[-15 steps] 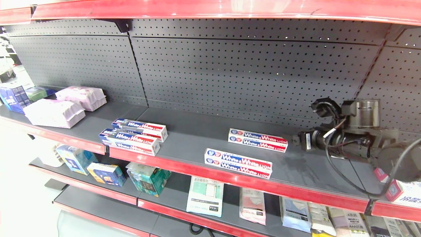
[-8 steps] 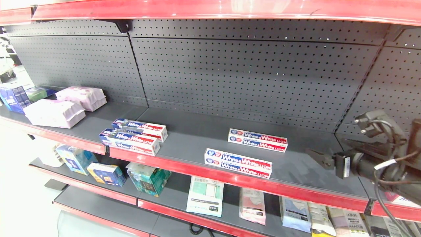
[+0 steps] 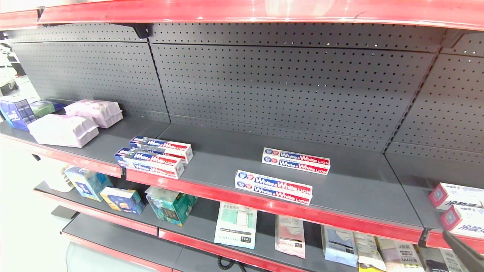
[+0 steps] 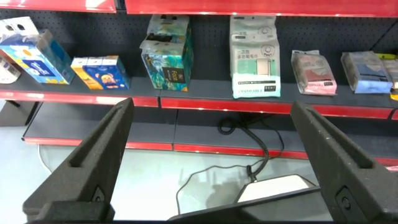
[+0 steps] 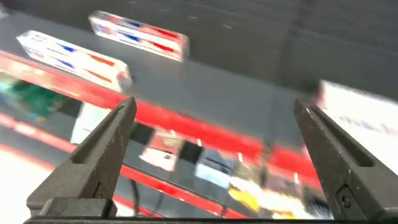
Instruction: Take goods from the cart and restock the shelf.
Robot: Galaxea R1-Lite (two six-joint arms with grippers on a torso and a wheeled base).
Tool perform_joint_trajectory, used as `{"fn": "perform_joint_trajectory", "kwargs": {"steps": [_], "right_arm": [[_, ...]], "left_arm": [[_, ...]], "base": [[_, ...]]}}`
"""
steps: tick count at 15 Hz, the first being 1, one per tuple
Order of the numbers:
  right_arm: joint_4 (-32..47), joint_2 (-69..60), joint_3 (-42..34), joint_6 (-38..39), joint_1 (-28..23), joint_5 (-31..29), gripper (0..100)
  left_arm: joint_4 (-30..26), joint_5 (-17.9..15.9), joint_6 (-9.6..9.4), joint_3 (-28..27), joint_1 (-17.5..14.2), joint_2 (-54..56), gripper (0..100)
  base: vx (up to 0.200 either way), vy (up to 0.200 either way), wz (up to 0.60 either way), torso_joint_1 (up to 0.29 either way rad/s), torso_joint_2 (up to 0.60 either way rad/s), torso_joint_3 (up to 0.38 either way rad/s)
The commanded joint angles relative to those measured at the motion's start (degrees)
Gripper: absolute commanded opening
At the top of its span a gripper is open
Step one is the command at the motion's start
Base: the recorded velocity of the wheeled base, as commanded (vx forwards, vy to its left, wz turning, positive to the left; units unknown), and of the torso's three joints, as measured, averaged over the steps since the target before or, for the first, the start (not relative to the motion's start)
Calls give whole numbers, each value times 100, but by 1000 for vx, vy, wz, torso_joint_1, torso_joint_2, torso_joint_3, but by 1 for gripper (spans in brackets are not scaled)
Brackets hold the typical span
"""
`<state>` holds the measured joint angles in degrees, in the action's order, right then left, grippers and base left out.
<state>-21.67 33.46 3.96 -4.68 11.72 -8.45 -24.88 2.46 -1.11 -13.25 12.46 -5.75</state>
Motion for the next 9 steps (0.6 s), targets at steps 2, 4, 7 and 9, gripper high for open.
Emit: {"fn": "perform_joint_trajectory", "kwargs": {"steps": [2,4,7,9], "right_arm": [[1851,-2793,-387,37,-671,-254,100],[1877,-2714,-379,213,-319,-78,100],[1834,-2766,-396,20,-108,230,100],[1904,-2766,-396,169,-108,1117,100]], "left_arm": [[10,26,23,7,2,4,100],[308,17,23,174,2,4,100],[1302,-9,32,631,2,-5,100],[1319,-9,49,640,2,-5,100]], "base": [[0,0,0,0,0,0],[0,0,0,0,0,0],[0,0,0,0,0,0],[0,0,0,0,0,0]]}}
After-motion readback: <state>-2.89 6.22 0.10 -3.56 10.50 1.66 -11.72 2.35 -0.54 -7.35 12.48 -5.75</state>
